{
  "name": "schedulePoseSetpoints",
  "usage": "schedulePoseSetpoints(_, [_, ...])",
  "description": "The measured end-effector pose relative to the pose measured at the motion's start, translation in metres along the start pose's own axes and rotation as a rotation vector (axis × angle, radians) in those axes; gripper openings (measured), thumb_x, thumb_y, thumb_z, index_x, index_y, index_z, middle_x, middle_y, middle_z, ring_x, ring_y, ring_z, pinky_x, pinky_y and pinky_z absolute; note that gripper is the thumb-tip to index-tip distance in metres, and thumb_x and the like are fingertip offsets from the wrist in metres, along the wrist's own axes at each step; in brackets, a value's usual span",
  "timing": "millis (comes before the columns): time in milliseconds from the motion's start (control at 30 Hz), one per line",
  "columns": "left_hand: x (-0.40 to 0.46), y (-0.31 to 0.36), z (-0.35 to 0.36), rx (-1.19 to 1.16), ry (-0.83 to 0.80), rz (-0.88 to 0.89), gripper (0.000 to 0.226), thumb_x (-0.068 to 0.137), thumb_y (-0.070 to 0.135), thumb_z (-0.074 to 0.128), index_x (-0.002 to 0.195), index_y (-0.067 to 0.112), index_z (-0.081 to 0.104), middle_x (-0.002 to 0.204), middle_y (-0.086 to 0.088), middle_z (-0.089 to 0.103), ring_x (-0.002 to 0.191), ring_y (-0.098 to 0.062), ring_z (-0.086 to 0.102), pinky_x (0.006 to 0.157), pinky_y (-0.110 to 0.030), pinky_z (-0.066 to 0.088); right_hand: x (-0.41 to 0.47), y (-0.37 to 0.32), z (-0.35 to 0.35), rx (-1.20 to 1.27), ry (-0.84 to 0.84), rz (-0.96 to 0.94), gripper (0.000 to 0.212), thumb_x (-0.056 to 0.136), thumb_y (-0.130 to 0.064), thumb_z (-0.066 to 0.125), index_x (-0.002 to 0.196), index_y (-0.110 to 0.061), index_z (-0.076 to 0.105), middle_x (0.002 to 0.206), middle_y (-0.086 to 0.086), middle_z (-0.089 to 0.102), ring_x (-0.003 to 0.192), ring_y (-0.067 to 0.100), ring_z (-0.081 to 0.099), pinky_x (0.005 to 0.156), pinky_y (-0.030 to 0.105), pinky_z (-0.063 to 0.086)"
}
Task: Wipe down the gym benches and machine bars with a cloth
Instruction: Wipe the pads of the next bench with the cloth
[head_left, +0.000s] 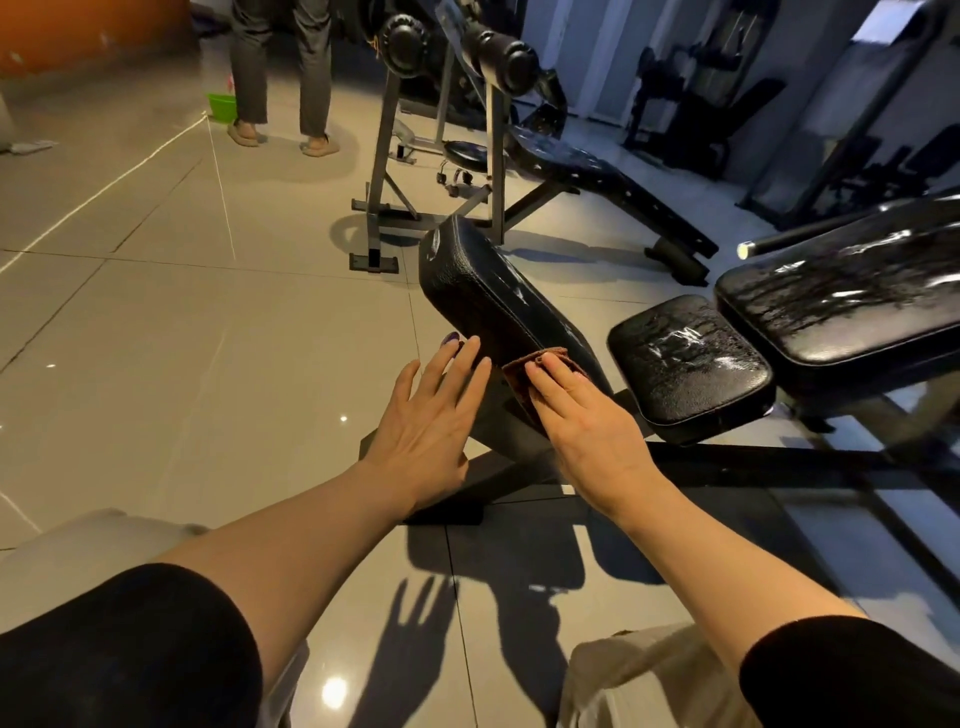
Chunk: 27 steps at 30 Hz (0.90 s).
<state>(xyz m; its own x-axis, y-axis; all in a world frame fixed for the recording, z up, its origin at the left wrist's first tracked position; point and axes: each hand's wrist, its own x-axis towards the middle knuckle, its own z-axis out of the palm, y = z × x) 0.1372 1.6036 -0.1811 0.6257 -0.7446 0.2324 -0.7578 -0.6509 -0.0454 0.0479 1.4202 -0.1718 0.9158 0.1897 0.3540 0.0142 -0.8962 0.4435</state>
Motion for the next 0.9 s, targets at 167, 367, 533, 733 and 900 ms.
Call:
schedulePoseSetpoints(167, [-0.01, 0.0, -0.001, 0.013, 0.002, -0.02, 0.102, 0.086, 0.043, 0.061, 0.152, 0.014, -0.011, 0.156, -0.011, -0.026, 0.146, -0.03, -0.019, 0.118, -0.048, 0.002, -0.005, -0.002, -0.013, 0.163, 0.156, 0.042, 0.025, 0.095, -0.015, 0.05, 0.094, -0.002, 0.072, 0.107, 0.014, 0.069, 0.106, 0.03, 0.065, 0.085, 0.036, 0.058])
schedulePoseSetpoints(367, [-0.004, -0.01, -0.014, -0.088, 0.094, -0.128, 0.102, 0.087, 0.041, 0.06, 0.151, 0.016, -0.015, 0.158, -0.008, -0.022, 0.147, -0.027, -0.015, 0.12, -0.045, 0.006, 0.034, -0.023, -0.035, 0.142, 0.445, -0.033, 0.052, 0.107, -0.017, 0.019, 0.118, 0.004, 0.065, 0.127, 0.023, 0.061, 0.122, 0.036, 0.057, 0.105, 0.042, 0.044])
schedulePoseSetpoints(533, [0.006, -0.024, -0.023, -0.177, 0.204, -0.229, 0.103, 0.086, 0.034, 0.064, 0.152, 0.013, -0.011, 0.16, -0.008, -0.013, 0.148, -0.025, -0.008, 0.12, -0.043, 0.01, 0.075, -0.031, -0.03, 0.135, 0.536, -0.019, 0.029, 0.1, -0.011, 0.047, 0.119, 0.001, 0.065, 0.128, 0.022, 0.061, 0.122, 0.036, 0.057, 0.106, 0.042, 0.043])
schedulePoseSetpoints(733, [0.01, -0.041, -0.019, -0.158, 0.263, -0.164, 0.099, 0.082, 0.03, 0.068, 0.154, 0.015, 0.002, 0.162, -0.008, 0.001, 0.148, -0.025, 0.001, 0.119, -0.04, 0.011, 0.092, -0.039, -0.017, 0.117, 0.411, -0.029, 0.039, 0.093, -0.007, 0.053, 0.132, -0.002, 0.056, 0.138, 0.019, 0.054, 0.133, 0.033, 0.047, 0.111, 0.045, 0.039])
schedulePoseSetpoints(900, [0.016, -0.036, -0.013, -0.184, 0.316, -0.112, 0.098, 0.076, 0.023, 0.073, 0.152, 0.009, 0.014, 0.159, -0.012, 0.014, 0.146, -0.027, 0.014, 0.117, -0.042, 0.021, 0.076, -0.029, -0.009, 0.117, 0.349, -0.061, 0.039, 0.097, -0.008, 0.042, 0.134, -0.001, 0.052, 0.139, 0.019, 0.053, 0.132, 0.032, 0.048, 0.108, 0.045, 0.043])
